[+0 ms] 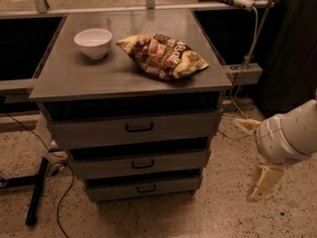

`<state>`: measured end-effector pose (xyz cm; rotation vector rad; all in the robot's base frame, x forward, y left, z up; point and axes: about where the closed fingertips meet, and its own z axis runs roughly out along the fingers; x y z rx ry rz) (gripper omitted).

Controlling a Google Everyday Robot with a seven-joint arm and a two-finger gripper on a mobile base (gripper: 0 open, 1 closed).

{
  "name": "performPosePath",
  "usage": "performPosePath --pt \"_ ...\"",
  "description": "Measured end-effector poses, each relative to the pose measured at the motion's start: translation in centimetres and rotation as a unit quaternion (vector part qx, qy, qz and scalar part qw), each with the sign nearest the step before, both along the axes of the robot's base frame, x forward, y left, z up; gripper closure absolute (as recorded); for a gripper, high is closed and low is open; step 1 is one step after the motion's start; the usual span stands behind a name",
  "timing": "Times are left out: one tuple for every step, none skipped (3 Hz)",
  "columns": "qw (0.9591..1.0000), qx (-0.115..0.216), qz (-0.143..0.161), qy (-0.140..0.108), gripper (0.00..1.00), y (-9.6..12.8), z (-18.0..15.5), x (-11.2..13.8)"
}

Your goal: Open bottom drawer

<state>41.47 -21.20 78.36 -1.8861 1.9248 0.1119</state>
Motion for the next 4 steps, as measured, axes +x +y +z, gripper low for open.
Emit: performPosePath --pt "1.0000 0.000 0.000 0.000 0.00 0.0 0.0 0.0" --pt "0.9996 0.015 0.001 0.024 0.00 0.7 -2.0 0.1" --pt "0.9979 0.043 0.010 0.048 0.00 1.4 -7.2 0.4" --pt "0.9958 0.075 0.029 0.045 0.00 2.0 -12.6 1.2"
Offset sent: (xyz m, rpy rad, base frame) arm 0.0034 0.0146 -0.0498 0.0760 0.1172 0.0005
